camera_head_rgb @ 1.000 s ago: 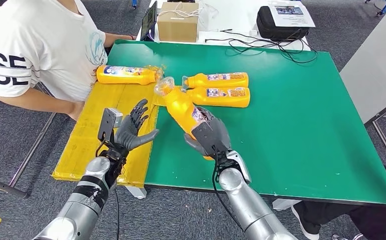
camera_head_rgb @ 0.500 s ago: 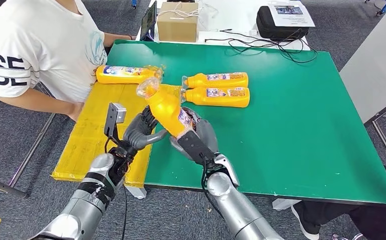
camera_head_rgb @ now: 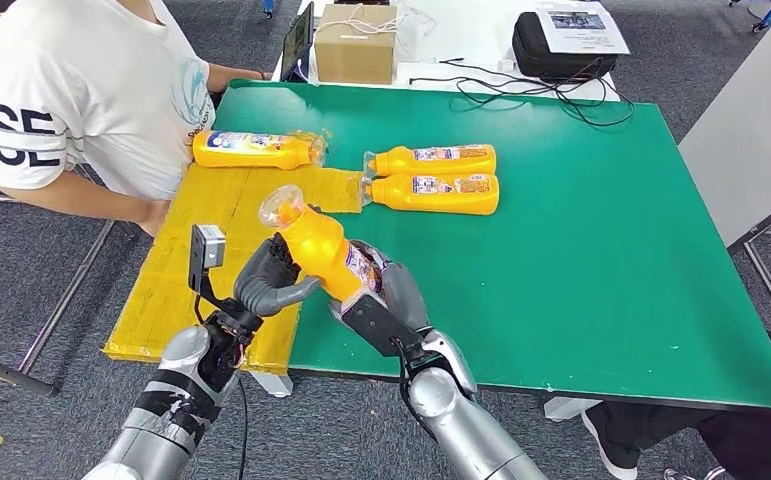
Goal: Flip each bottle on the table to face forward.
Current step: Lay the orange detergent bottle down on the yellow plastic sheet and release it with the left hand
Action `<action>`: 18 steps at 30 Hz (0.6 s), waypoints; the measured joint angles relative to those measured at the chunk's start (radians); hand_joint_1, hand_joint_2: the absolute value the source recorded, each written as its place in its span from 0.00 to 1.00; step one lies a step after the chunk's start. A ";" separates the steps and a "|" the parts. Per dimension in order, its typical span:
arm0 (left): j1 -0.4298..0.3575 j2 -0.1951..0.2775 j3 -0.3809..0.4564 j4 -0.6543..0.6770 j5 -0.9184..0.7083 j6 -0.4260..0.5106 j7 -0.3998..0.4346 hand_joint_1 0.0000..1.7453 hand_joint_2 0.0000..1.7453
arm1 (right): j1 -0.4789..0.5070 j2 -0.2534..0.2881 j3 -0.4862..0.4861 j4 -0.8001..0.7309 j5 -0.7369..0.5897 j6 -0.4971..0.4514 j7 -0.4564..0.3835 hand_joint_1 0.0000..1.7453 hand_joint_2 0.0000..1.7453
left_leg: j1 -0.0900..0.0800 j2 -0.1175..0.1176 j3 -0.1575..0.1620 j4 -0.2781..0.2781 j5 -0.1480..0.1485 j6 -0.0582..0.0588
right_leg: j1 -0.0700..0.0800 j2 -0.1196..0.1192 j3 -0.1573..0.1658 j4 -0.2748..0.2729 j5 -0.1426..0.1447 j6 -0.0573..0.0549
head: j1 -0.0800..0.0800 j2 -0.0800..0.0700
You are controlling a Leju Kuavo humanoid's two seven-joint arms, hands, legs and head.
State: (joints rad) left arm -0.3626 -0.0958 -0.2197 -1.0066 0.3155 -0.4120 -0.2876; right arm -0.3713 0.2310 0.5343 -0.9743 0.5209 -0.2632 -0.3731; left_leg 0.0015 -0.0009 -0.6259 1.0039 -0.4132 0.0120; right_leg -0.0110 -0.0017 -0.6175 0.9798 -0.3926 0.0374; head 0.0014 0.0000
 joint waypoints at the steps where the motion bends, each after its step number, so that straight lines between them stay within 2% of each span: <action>1: 0.001 0.001 0.000 -0.004 0.000 0.000 0.000 0.00 1.00 | 0.002 0.000 0.000 0.000 0.000 0.000 0.000 1.00 1.00 | 0.000 0.000 0.000 0.000 0.000 0.000 | 0.000 0.000 0.000 0.000 0.000 0.000 | 0.000 0.000; 6: 0.016 0.015 -0.007 -0.023 0.016 -0.017 -0.005 0.00 1.00 | 0.011 -0.007 0.000 -0.010 0.001 0.000 0.002 1.00 1.00 | 0.000 0.000 0.000 0.000 0.000 0.000 | 0.000 0.000 0.000 0.000 0.000 0.000 | 0.000 0.000; 12: 0.069 0.040 -0.009 -0.078 0.010 -0.027 -0.017 0.00 1.00 | 0.026 -0.023 -0.001 -0.020 0.013 0.025 0.018 1.00 1.00 | 0.000 0.000 -0.001 0.000 0.000 0.000 | 0.000 0.000 -0.001 0.000 0.000 0.000 | 0.000 0.000; 18: 0.092 0.043 -0.018 -0.123 -0.033 0.031 0.000 0.00 1.00 | 0.004 -0.023 0.016 -0.001 0.077 0.074 0.073 1.00 1.00 | 0.000 0.000 -0.001 0.000 0.000 0.000 | 0.000 0.000 -0.001 0.000 0.000 0.000 | 0.000 0.000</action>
State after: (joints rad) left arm -0.2707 -0.0532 -0.2378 -1.1299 0.2827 -0.3812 -0.2876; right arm -0.3675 0.2081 0.5503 -0.9749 0.5984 -0.1891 -0.2996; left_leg 0.0015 -0.0009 -0.6273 1.0038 -0.4132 0.0120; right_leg -0.0111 -0.0017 -0.6188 0.9798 -0.3927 0.0374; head 0.0014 0.0000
